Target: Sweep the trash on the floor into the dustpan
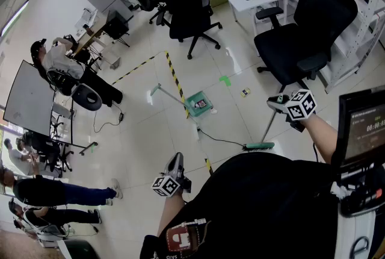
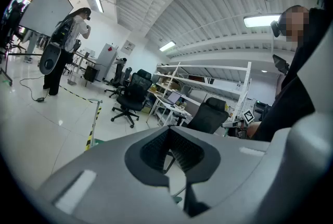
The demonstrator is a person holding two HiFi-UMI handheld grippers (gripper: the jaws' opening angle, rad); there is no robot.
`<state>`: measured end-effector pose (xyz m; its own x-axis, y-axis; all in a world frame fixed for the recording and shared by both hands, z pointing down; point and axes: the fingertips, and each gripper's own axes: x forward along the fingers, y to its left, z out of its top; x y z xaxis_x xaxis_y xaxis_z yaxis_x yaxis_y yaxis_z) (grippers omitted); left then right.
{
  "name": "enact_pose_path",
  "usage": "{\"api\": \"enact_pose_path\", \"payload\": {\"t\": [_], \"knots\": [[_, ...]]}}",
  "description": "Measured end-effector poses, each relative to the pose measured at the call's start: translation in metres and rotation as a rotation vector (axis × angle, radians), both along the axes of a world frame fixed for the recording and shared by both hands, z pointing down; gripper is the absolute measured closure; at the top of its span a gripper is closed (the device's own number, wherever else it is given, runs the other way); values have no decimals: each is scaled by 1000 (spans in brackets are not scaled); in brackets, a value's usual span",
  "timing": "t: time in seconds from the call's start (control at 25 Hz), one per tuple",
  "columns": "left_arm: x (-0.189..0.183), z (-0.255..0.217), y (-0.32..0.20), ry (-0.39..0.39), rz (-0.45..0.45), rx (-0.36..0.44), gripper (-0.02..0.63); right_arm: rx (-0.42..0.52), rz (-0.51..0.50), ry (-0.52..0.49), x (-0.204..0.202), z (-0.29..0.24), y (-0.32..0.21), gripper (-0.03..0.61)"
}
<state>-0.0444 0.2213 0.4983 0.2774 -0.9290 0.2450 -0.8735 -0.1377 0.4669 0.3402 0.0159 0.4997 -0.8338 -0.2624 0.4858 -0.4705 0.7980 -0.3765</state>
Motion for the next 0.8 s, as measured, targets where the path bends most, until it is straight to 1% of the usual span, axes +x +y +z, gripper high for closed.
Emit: {"api": "enact_pose_path", "payload": {"t": [0.2, 0.4, 0.48, 0.6, 0.72, 0.8], "knots": [[16, 7, -5, 1, 2, 4, 615, 19, -35, 19, 5, 8, -13, 532], [7, 15, -8, 6, 0, -10, 615, 22, -56, 41, -8, 12, -22, 532], [-3, 20, -15, 17, 5, -7, 615, 27, -56, 52, -17, 12, -28, 532], [-24, 29, -36, 51, 26, 12, 615, 40, -23, 74, -35, 11, -45, 534], [-53, 36, -67, 81, 63, 47, 615, 49, 23, 105, -58, 12, -65, 534], [-76, 43, -90, 84, 105, 62, 615, 58, 56, 131, -75, 12, -79, 534]]}}
